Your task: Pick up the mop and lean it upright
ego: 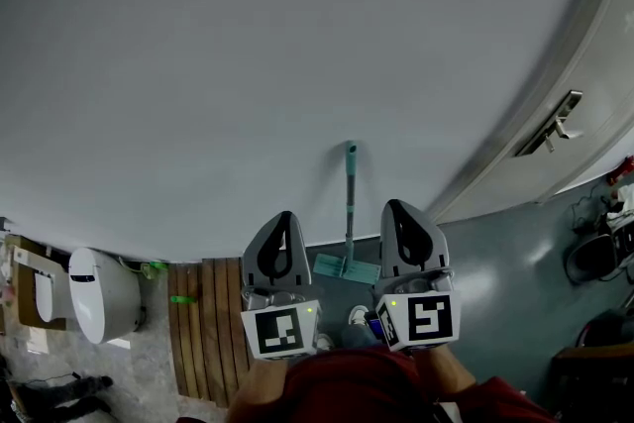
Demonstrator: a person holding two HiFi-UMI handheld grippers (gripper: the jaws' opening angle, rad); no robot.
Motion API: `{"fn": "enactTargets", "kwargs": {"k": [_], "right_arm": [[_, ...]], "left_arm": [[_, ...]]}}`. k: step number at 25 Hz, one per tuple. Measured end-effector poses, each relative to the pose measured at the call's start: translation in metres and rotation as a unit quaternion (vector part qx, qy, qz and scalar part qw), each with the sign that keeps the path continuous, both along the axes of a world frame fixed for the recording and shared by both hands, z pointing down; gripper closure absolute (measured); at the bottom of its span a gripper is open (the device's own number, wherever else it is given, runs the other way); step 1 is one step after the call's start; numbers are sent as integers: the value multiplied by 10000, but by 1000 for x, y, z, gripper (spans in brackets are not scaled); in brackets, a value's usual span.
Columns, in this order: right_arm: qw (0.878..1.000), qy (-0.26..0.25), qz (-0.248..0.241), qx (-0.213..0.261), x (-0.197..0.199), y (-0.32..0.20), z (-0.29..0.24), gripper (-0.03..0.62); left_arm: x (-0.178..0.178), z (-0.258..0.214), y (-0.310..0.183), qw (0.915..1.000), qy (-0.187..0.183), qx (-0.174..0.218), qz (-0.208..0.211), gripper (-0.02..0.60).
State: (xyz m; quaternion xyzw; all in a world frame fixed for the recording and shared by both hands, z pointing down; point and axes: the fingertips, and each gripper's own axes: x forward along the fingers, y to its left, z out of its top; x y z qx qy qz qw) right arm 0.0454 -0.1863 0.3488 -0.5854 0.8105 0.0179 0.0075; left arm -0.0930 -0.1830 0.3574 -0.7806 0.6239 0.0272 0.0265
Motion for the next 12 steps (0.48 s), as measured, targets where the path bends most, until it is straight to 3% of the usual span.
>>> {"fn": "enactTargets", "kwargs": {"k": [12], "right_arm": [[9999,46,27,-110,5,-2,9,577]], "left_arm": [[5,0,1,10000,-7,-61,3,568]]}}
